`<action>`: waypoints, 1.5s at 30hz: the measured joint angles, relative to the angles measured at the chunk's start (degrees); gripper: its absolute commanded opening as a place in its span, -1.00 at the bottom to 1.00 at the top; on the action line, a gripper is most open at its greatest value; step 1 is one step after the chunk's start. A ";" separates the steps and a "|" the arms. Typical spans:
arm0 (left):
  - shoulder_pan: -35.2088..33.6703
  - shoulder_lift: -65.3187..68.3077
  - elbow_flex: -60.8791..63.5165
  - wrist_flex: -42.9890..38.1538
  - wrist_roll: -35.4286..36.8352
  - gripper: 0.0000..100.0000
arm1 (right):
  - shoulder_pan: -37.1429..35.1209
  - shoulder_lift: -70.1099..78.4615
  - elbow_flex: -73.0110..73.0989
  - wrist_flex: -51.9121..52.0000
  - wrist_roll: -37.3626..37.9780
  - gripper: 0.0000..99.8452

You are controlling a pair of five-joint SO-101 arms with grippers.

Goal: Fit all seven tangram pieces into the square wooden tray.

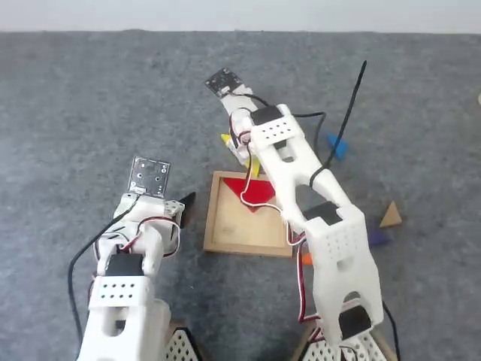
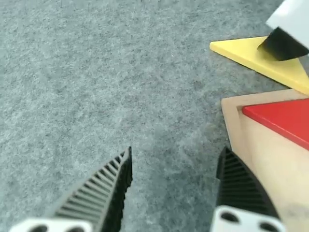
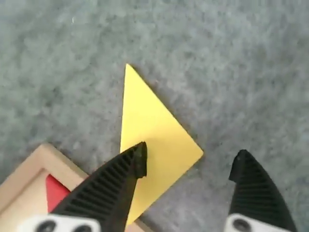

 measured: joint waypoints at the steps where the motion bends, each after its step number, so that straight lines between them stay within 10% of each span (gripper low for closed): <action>1: 0.00 0.00 0.00 0.00 0.00 -0.44 | -0.26 0.00 0.00 0.09 0.26 -0.42; 25: 0.00 0.00 0.00 0.00 0.00 -0.44 | -5.98 -2.29 0.53 7.12 0.18 -0.42; 45: 0.00 0.00 0.00 0.00 0.00 -0.44 | -12.31 -27.60 37.27 3.16 -1.14 -0.42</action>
